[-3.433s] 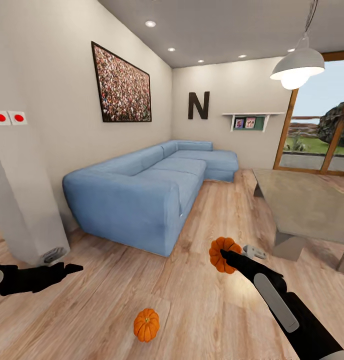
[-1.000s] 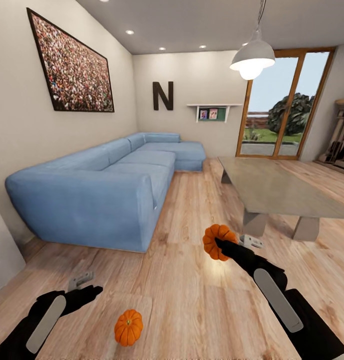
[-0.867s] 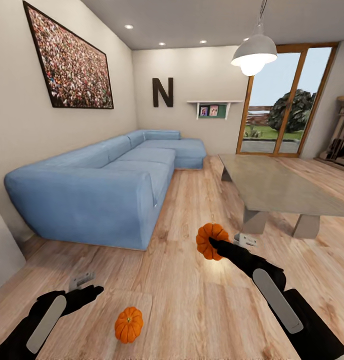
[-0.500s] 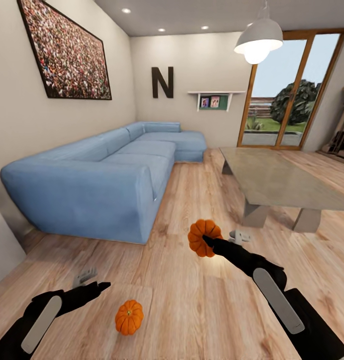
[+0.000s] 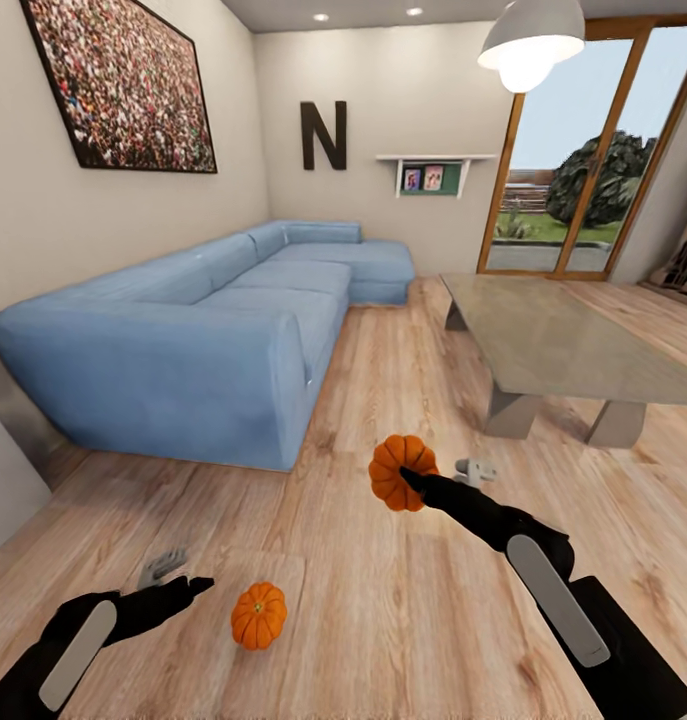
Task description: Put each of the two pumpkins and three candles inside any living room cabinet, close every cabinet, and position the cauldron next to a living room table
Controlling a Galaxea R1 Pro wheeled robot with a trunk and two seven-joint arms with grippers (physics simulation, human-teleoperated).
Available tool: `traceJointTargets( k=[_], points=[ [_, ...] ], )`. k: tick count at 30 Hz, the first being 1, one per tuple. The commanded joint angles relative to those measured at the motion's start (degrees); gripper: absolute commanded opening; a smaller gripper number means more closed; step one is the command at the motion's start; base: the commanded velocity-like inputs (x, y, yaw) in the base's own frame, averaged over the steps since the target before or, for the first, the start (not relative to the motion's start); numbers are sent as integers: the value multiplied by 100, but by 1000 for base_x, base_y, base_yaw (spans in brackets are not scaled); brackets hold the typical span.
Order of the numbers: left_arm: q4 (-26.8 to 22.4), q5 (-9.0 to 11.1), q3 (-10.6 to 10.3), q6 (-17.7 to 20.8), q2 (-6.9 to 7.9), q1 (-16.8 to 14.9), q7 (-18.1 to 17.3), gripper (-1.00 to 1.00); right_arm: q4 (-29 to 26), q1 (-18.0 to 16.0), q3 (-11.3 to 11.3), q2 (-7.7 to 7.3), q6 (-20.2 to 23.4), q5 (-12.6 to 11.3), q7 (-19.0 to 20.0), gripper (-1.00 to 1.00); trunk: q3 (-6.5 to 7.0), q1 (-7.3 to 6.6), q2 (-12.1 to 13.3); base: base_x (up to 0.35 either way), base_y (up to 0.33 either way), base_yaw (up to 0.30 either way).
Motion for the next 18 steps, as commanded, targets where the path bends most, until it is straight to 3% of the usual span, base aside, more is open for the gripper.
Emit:
traceJointTargets(
  k=[1,3,7,18],
  points=[
    [118,-28,-6,9,48,-29,-210,100,-9,-5,1,-5,8,-84,7,-100,-28,1,-4,0,0,0],
    [190,-71,-10,1,75,-44,-530,100,-9,-5,-3,-5,6,-213,56,-100,-72,6,-7,0,0,0],
    [232,-103,-14,-11,102,-53,-804,100,-2,-5,-3,-5,-4,-442,85,-100,-161,16,-12,0,0,0],
    [240,-138,-28,-14,112,-54,-859,100,18,-5,3,-4,-11,-496,89,-100,-405,45,-27,0,0,0]
  ],
)
